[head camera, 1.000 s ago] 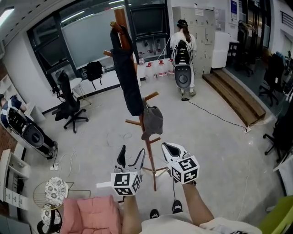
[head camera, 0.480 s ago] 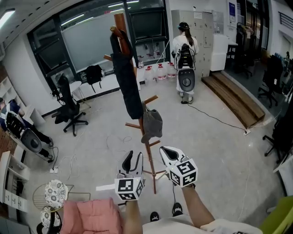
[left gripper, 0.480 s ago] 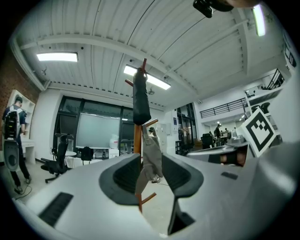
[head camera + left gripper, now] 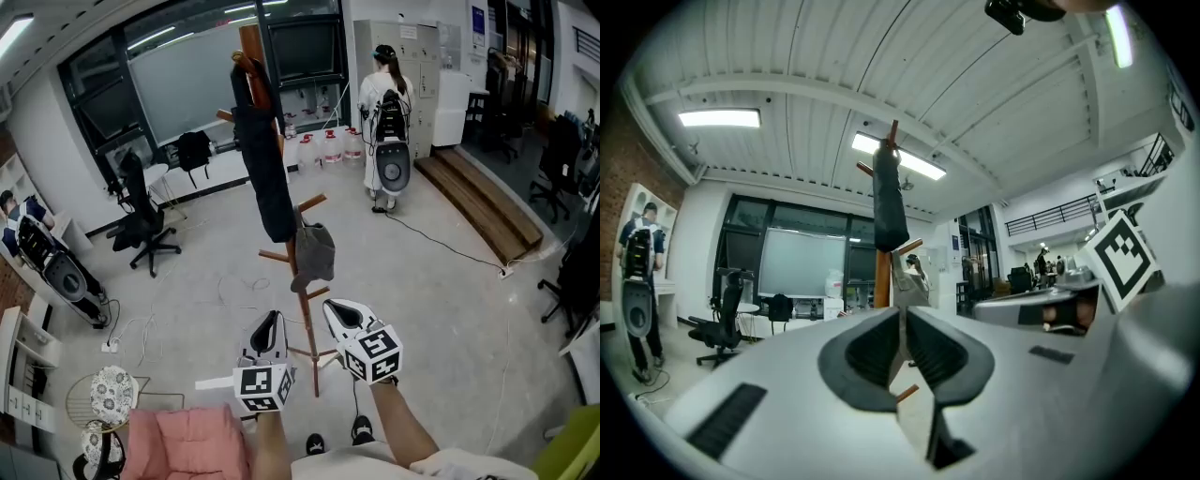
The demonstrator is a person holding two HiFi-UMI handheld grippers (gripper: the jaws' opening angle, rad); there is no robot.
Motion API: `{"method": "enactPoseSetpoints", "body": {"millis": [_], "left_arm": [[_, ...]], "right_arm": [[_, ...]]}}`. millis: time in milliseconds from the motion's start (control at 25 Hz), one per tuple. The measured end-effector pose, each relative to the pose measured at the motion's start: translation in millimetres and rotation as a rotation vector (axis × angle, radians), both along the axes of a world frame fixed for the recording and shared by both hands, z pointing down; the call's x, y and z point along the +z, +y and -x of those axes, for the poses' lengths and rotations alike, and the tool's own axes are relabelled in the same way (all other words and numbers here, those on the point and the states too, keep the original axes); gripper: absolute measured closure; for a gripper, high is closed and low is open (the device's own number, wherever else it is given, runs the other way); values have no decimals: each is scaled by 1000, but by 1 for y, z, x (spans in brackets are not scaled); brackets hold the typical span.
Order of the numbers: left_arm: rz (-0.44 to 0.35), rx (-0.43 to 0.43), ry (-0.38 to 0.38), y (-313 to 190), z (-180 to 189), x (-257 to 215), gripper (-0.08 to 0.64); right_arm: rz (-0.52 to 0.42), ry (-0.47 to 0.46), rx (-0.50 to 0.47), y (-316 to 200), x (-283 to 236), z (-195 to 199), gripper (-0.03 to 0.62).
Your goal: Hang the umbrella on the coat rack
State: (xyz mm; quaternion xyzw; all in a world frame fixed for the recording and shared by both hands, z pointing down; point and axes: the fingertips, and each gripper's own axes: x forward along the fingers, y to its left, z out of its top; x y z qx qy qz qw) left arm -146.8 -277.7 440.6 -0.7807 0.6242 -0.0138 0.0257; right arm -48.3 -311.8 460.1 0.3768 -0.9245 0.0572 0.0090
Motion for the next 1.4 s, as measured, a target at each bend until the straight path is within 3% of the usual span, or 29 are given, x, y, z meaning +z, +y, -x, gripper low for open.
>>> {"method": "enactPoseSetpoints", "body": {"millis": [1400], "left_arm": [[18,-28,19,-8,12,11,552]], "right_arm": [[-9,10,4,-7,1,-1,589]]}}
